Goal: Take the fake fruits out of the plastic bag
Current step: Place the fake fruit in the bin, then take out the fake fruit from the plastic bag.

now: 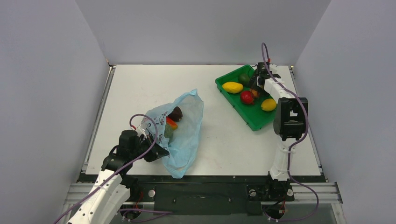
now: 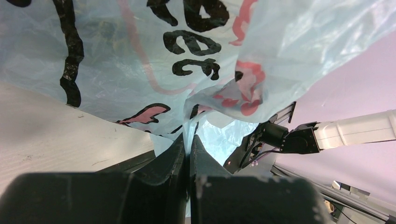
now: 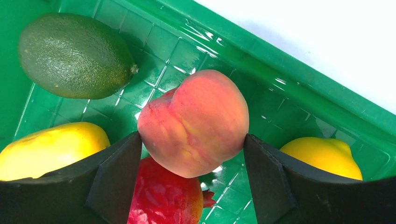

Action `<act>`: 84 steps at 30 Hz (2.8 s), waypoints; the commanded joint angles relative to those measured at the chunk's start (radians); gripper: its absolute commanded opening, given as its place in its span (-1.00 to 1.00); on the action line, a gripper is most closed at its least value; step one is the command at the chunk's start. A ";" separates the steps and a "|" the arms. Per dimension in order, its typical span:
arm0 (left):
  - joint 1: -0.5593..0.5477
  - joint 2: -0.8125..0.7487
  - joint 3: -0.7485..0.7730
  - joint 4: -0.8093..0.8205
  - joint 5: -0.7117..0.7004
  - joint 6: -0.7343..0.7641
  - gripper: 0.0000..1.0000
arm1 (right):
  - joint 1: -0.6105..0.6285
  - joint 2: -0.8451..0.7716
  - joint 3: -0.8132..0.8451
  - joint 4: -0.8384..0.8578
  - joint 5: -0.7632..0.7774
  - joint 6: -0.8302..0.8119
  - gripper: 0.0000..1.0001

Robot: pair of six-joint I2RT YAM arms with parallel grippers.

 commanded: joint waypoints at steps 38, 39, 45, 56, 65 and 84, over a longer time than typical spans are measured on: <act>-0.010 0.003 0.082 0.013 -0.023 0.012 -1.00 | 0.302 -0.732 -0.641 0.269 -0.020 0.014 0.61; -0.011 0.003 0.082 0.009 -0.026 0.015 -1.00 | 0.316 -0.784 -0.695 0.278 -0.036 0.015 0.60; -0.010 0.000 0.068 0.007 -0.038 0.021 -1.00 | 0.504 -0.989 -0.874 0.329 -0.067 0.024 0.52; -0.011 -0.019 0.052 0.008 -0.058 0.012 -1.00 | 1.040 -0.977 -0.881 0.582 0.149 0.067 0.37; -0.012 -0.014 0.068 -0.008 -0.077 0.014 -1.00 | 1.124 -0.599 -0.592 0.562 0.259 -0.105 -0.06; -0.014 0.077 0.141 0.051 -0.106 0.018 -1.00 | 1.000 -0.224 -0.281 0.542 0.243 -0.063 -0.09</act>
